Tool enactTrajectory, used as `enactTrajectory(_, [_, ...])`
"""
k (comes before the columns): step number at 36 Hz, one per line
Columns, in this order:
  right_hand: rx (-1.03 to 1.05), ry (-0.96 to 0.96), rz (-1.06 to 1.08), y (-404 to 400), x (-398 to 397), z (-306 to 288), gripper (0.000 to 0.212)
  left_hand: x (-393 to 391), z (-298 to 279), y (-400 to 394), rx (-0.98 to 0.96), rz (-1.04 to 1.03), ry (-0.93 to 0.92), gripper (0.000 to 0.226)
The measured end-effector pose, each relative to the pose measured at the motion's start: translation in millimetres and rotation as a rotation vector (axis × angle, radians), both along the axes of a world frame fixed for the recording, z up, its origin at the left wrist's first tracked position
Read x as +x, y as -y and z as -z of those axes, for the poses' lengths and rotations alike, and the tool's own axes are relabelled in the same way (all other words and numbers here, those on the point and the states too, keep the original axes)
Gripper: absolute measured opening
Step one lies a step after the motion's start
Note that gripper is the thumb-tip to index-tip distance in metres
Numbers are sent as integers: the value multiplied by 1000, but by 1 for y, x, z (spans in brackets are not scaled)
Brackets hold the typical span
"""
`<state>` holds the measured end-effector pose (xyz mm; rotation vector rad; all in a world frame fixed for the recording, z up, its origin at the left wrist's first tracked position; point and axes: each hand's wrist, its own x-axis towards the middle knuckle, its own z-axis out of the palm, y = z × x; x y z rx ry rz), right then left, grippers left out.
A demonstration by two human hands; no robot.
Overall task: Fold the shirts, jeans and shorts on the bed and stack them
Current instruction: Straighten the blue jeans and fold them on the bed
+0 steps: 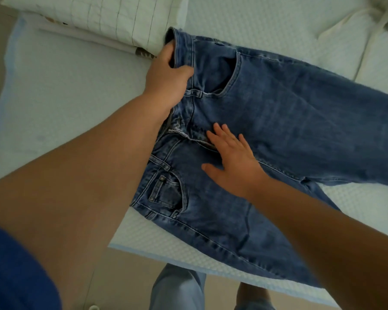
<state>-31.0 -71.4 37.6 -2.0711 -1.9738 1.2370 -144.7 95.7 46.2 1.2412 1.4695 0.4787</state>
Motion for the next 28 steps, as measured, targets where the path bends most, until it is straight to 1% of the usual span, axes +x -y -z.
enactTrajectory(2, [72,-9,100,10,2,-8,64,-7,-7,11,49,12,-111,56])
enactTrajectory(5, [144,-6,284,35,6,-23,51,-20,-19,39,122,66,-333,50])
enactTrajectory(7, [124,16,349,58,11,-32,46,-29,-26,66,199,96,-467,43])
enactTrajectory(8, [88,27,369,71,14,-37,45,-31,-30,81,211,120,-488,40])
enactTrajectory(10, [2,52,409,98,21,-47,44,-32,-39,113,166,224,-457,34])
enactTrajectory(13, [-104,121,455,140,38,-59,44,-21,-48,162,64,499,-379,25])
enactTrajectory(15, [-170,162,502,165,51,-67,44,-10,-53,187,16,673,-355,22])
enactTrajectory(18, [-240,216,620,199,75,-78,42,13,-58,209,-15,841,-358,23])
enactTrajectory(21, [-272,258,725,230,102,-84,39,43,-60,219,37,957,-383,25])
enactTrajectory(23, [-281,277,807,250,122,-84,39,66,-61,225,93,991,-383,24])
enactTrajectory(25, [-296,294,887,271,143,-79,42,91,-60,231,143,1006,-383,23])
enactTrajectory(28, [-295,325,940,303,177,-66,50,128,-56,250,185,1039,-384,23])
